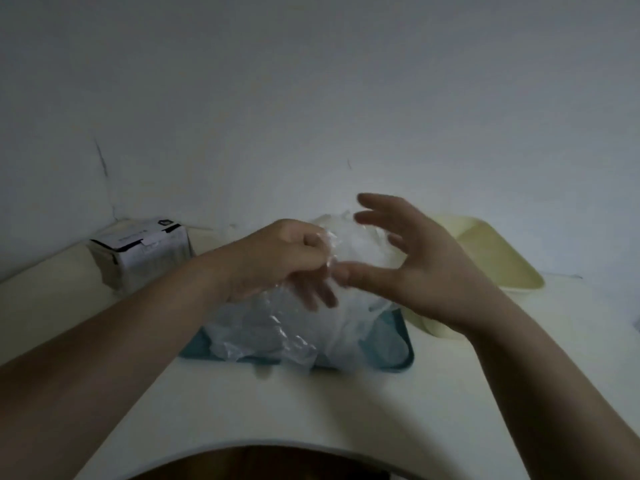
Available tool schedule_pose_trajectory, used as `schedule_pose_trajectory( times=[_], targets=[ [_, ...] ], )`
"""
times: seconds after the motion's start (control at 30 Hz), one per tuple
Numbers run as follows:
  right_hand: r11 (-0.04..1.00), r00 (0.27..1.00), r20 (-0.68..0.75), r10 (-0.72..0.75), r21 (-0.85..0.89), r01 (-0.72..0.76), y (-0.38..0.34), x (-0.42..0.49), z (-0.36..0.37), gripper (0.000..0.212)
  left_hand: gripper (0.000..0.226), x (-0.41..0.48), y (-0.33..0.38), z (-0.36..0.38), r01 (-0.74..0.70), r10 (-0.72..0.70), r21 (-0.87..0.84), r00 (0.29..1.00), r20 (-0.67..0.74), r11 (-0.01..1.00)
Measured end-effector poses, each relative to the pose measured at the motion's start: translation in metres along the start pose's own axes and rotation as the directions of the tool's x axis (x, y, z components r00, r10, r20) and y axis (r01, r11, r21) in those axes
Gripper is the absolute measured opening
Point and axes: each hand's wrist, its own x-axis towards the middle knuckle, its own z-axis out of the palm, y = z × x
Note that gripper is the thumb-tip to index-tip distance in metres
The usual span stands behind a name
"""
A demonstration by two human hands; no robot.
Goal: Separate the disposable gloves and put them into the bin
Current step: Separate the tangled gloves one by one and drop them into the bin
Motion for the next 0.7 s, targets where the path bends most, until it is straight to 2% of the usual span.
schedule_pose_trajectory(
  times=[0.07,0.1,0.2,0.27,0.3,0.33,0.37,0.43,0.5,0.57,0.67,0.7],
  targets=[
    [0.998,0.982,0.188,0.020,-0.064,-0.008,-0.005,0.009,0.004,0.103,0.003,-0.002,0.008,0.005,-0.037,0.027,0.125,0.996,0.080,0.991],
    [1.000,0.972,0.232,0.016,-0.017,-0.012,-0.003,0.013,0.005,0.098,0.007,-0.001,0.010,0.006,-0.066,0.055,0.171,0.996,0.068,0.983],
    [0.947,0.947,0.314,0.061,0.280,-0.155,0.014,0.014,0.005,0.057,0.004,0.000,0.010,0.009,-0.138,0.163,0.193,0.979,-0.120,0.971],
    [0.930,0.945,0.291,0.151,0.281,-0.236,0.028,0.007,0.005,0.040,0.005,0.005,-0.005,0.010,-0.112,0.176,0.218,0.938,-0.299,0.969],
    [0.937,0.945,0.278,0.169,0.251,-0.242,0.035,0.002,0.004,0.034,0.007,0.006,-0.016,0.010,-0.072,0.160,0.260,0.929,-0.335,0.963],
    [0.950,0.944,0.290,0.158,0.216,-0.225,0.040,-0.003,0.003,0.027,0.005,0.007,-0.028,0.010,-0.022,0.118,0.303,0.946,-0.303,0.953],
    [0.961,0.934,0.330,0.133,0.186,-0.203,0.043,-0.009,0.001,0.019,0.012,0.005,-0.039,0.011,0.020,0.059,0.365,0.977,-0.203,0.931],
    [0.974,0.896,0.432,0.101,0.139,-0.177,0.045,-0.018,-0.002,0.013,0.044,-0.001,-0.058,0.015,0.035,-0.064,0.527,0.997,0.036,0.849],
    [0.979,0.875,0.470,0.116,0.092,-0.180,0.049,-0.021,-0.001,0.012,0.058,-0.001,-0.071,0.020,-0.020,-0.067,0.695,0.993,0.097,0.718],
    [0.984,0.880,0.457,0.132,0.049,-0.173,0.053,-0.023,0.003,0.016,0.048,0.006,-0.083,0.025,-0.068,0.034,0.780,0.998,0.060,0.622],
    [0.989,0.892,0.437,0.114,0.035,-0.144,0.058,-0.023,0.005,0.023,0.008,0.014,-0.085,0.022,0.009,0.101,0.693,0.988,-0.118,0.721],
    [0.989,0.895,0.436,0.095,0.061,-0.135,0.059,-0.023,0.002,0.024,0.009,0.015,-0.080,0.018,0.023,0.116,0.625,0.977,-0.180,0.780]
  ],
)
